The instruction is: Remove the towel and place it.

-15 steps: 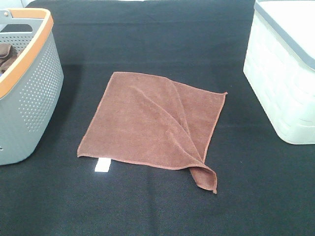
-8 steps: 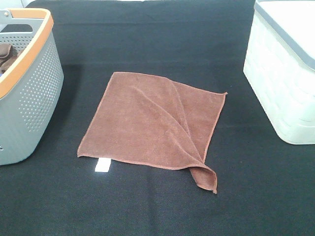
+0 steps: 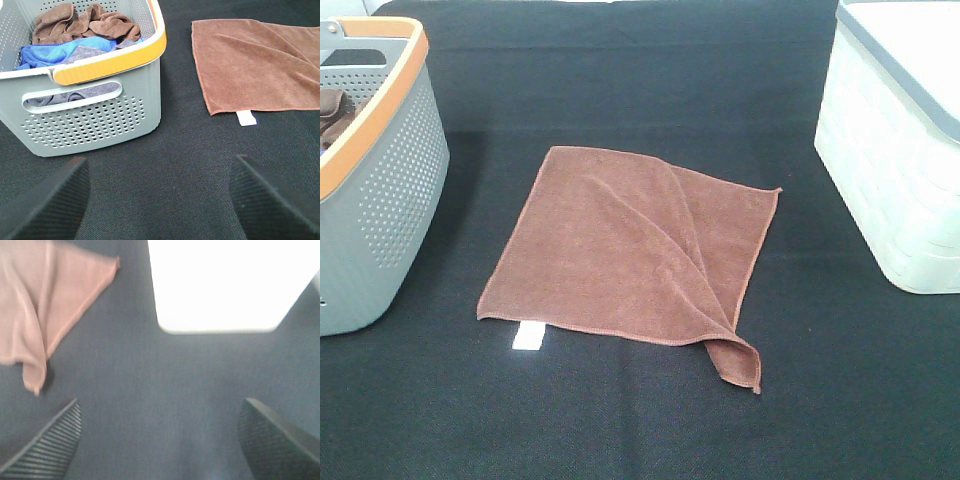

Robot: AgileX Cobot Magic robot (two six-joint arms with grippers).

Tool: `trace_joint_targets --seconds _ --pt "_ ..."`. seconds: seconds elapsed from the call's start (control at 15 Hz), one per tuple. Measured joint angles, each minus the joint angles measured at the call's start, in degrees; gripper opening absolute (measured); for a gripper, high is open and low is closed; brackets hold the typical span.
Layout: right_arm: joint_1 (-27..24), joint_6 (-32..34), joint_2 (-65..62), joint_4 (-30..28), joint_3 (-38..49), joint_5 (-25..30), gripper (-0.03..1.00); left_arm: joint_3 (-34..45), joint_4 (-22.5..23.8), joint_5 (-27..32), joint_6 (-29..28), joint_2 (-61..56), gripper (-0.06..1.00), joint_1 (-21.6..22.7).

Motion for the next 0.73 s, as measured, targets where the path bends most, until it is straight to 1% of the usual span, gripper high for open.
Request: trace_joint_targets --seconds 0.13,0.73 --pt "-0.1 0.0 -3.6 0.5 0.0 0.1 0.8 0.0 0.0 0.0 0.0 0.0 0.74 0.0" --pt "-0.1 0.0 -3.8 0.7 0.0 0.1 0.8 0.0 0.0 0.0 0.0 0.0 0.74 0.0"
